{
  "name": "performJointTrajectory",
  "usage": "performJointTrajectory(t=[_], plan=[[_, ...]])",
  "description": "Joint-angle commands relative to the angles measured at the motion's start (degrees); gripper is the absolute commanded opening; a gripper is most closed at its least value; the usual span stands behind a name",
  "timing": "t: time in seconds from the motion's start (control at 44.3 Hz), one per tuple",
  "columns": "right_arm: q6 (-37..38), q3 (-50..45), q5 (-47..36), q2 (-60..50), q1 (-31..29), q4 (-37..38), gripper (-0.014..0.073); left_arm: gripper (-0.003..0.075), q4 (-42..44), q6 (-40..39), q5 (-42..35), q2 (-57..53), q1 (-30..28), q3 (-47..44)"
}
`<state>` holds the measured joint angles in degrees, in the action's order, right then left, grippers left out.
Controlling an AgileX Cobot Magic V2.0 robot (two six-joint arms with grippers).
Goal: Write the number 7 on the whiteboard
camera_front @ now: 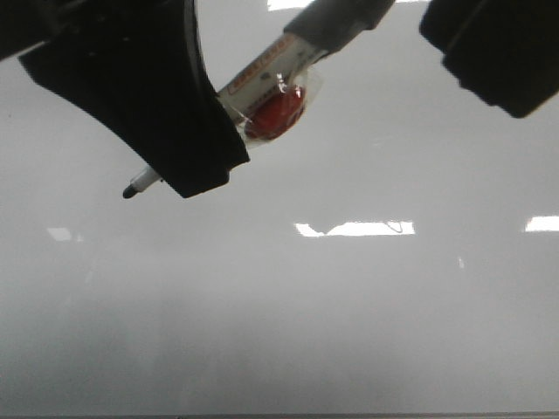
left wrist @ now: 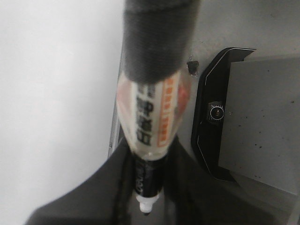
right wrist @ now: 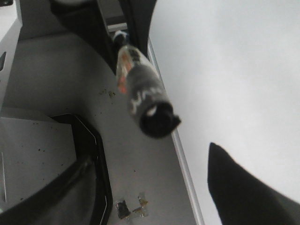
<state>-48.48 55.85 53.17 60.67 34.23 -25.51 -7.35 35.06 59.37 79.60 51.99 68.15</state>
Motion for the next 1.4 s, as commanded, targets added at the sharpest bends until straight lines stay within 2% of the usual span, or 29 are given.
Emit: performJointTrajectory(t=[0.0,0.226,0.519,0.61,0.79,0.948,1.039,1.219,1.287,1.377], plan=[[-1.1,3.3,-4.0,0.6,2.0,-2.3,0.0528,-0.0020,-0.6,1.7,-2.2,-1.6,0.5,2.0],[-1.1,6.8,-3.1,5.1,3.6,-4.2,0.0528,-0.0020,-0.6,2.9,-3.0,-1.6,0.5,2.0],[-1.1,6.9,-3.0,6.6,3.6,-7.3,0.0519,-0.0020,-0.6,3.8,-3.9,-1.6,0.5,2.0],[-1.1,6.9,-3.0,6.6,3.6,-7.6,0.0453,-0.0020,-0.6,3.8,-3.9,-1.6,0.5,2.0],[-1.1,6.9,-2.9,6.6,3.6,-7.9,0.0242,-0.0020,-0.6,3.8,-4.0,-1.6,0.5,2.0],[-1.1,6.9,-2.8,6.6,3.5,-7.9,0.0101,-0.0015,-0.4,3.8,-4.2,-1.6,0.5,2.0],[-1.1,6.9,-2.8,6.6,3.5,-7.9,0.0031,0.0081,-0.4,3.8,-4.3,-1.6,0.5,2.0],[-1.0,6.9,-2.6,6.6,3.5,-7.4,-0.0052,0.0437,0.8,1.7,-6.5,-2.2,0.2,2.1],[-0.1,6.9,-2.6,6.2,3.4,-6.0,-0.0060,0.0507,3.7,-0.9,-6.4,-3.3,0.2,2.1],[3.0,6.9,-2.5,5.1,2.4,-3.0,-0.0060,0.0522,8.2,-5.9,-5.8,-5.3,0.2,2.1]])
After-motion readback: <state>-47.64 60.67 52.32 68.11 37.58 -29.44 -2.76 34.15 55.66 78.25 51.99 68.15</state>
